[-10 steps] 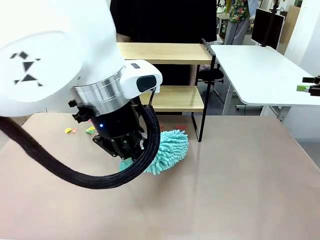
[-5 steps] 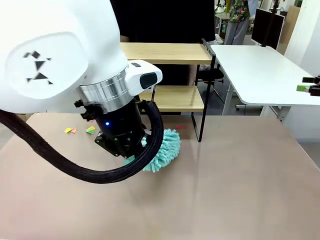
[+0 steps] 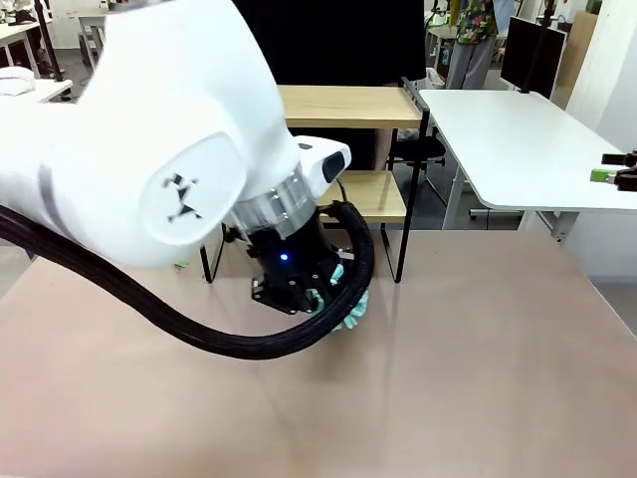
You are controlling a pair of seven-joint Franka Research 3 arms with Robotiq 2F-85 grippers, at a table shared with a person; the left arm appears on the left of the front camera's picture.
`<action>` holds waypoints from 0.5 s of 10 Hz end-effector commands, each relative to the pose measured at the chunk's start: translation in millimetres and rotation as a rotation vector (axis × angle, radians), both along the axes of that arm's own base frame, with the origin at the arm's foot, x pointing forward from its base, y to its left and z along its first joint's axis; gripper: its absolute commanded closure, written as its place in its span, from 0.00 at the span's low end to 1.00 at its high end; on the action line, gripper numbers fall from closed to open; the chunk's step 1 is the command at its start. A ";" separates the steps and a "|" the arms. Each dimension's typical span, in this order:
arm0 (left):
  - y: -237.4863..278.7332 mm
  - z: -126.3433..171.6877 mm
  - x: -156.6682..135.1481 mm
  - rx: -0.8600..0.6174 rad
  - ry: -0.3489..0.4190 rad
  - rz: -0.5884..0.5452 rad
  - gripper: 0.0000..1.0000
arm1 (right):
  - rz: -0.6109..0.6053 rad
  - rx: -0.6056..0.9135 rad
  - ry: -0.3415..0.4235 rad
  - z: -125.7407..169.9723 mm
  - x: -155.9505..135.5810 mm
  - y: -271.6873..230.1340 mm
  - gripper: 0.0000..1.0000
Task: Clean the shelf.
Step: Clean the specific section of the Shelf indicated by the human with the Duster.
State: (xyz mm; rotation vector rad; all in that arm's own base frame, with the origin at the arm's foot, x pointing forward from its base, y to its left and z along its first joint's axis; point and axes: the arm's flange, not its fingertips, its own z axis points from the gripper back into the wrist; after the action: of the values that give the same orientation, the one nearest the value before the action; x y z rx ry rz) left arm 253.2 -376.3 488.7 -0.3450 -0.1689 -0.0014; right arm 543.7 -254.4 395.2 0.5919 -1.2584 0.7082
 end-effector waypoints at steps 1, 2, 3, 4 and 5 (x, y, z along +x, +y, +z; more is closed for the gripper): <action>-18.3 -2.7 -0.2 -0.038 -0.030 -0.018 0.87 | 0.005 -0.004 -0.002 2.2 0.3 1.8 0.00; -20.7 0.1 0.4 -0.034 -0.088 0.005 0.87 | 0.005 -0.004 -0.002 2.2 0.3 1.8 0.00; -23.8 -0.1 -0.3 -0.044 -0.137 0.027 0.87 | 0.005 -0.004 -0.002 2.2 0.3 1.8 0.00; -30.4 -4.7 -1.3 -0.050 -0.171 0.037 0.87 | 0.005 -0.004 -0.002 2.2 0.3 1.8 0.00; -41.6 -11.1 0.9 -0.049 -0.186 0.028 0.87 | 0.005 -0.004 -0.002 2.2 0.3 1.8 0.00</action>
State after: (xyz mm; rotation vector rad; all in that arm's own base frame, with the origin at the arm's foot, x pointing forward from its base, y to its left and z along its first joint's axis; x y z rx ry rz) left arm 251.2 -403.4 488.4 -0.4036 -0.3119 -0.0244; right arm 543.7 -254.4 395.2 0.5919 -1.2583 0.7082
